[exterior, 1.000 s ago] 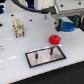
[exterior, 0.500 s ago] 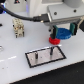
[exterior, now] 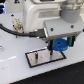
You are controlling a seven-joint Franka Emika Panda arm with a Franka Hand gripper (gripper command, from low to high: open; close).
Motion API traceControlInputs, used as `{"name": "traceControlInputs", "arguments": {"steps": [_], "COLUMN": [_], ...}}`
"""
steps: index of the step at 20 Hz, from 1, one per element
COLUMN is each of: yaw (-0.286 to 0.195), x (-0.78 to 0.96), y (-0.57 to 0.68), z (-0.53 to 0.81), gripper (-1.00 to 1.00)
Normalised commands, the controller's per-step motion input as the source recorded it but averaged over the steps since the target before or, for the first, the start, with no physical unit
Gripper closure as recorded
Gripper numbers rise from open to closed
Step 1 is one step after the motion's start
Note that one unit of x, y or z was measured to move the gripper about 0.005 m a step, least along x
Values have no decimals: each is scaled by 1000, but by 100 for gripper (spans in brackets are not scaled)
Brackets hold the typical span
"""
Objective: Insert the blue gear onto the right peg, followed by the red gear
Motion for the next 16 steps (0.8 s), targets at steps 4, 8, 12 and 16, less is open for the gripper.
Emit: {"name": "traceControlInputs", "arguments": {"steps": [4, 8, 12, 16], "yaw": [0, 0, 0, 0], "x": [114, 57, 35, 109], "y": [-188, -234, -65, -113], "z": [-71, -28, 16, 21], "gripper": [100, 100, 100, 100]}}
